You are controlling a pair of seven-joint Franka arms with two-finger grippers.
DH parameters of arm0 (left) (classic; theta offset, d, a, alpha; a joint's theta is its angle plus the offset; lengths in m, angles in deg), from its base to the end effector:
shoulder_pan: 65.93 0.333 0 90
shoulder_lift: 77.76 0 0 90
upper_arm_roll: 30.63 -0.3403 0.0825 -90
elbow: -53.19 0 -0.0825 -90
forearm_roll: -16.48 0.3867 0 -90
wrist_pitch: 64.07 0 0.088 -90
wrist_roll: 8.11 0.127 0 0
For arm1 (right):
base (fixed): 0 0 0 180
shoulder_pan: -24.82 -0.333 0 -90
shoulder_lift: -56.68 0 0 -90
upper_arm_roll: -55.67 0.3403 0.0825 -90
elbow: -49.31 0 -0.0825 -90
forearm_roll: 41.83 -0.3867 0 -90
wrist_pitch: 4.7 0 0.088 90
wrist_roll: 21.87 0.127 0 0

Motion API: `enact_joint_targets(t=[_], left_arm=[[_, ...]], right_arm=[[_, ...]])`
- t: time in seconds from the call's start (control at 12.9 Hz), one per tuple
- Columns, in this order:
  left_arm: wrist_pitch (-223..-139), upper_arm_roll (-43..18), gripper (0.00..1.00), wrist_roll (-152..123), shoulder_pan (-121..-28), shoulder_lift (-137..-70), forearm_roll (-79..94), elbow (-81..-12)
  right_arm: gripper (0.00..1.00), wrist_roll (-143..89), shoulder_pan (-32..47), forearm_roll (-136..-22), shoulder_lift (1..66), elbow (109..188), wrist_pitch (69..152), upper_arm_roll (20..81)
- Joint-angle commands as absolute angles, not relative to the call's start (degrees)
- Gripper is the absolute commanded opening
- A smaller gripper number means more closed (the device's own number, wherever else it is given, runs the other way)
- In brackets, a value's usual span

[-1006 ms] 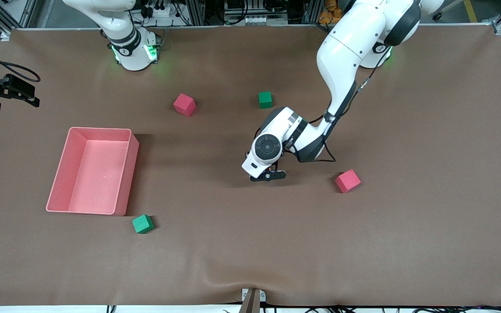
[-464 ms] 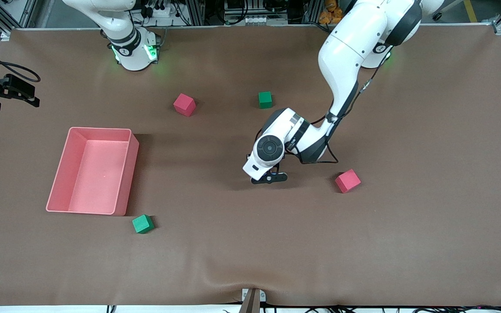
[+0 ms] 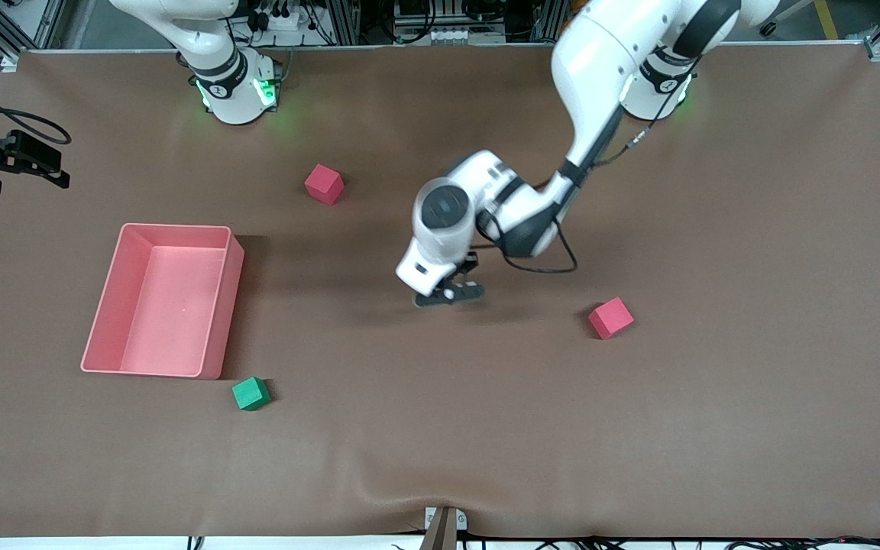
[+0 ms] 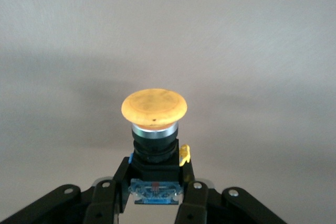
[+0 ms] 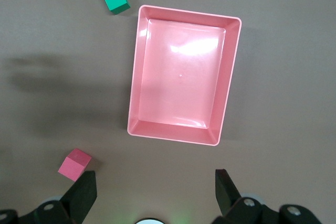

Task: Place and upright button with both arms
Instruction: 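Lift the button and turn it cap-up with the left gripper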

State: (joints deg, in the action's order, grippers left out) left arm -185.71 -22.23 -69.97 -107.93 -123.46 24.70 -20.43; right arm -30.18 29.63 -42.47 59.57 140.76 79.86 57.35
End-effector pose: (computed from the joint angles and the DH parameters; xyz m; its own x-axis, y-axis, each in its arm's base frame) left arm 0.5201 -0.5711 0.2750 0.9839 0.1736 0.0414 0.1723 -0.9845 0.0332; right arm 0.5280 -0.0269 0.6364 0.9935 0.0913 -0.0676 0.0902 -0.9957 -0.0197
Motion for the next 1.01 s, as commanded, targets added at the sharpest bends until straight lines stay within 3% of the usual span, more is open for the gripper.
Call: enact_joint_targets(t=[0.0, 0.31, 0.93], left_arm=[[-189.83, -25.44, 0.00, -83.05, -115.04, -123.11, 36.56, -21.16], [-189.84, -27.64, 0.00, -100.34, -124.63, -124.51, 56.50, -21.69], [-187.13, -27.64, 0.00, -133.23, -128.94, -131.45, 93.34, -22.74]], right_arm=[[1.00, -30.40, 30.53, -42.44, 59.76, 140.63, 79.76, 58.04], [1.00, -30.40, 30.53, -42.44, 59.76, 140.54, 79.59, 58.04], [1.00, -30.40, 30.53, -42.44, 59.76, 140.46, 79.85, 58.04]])
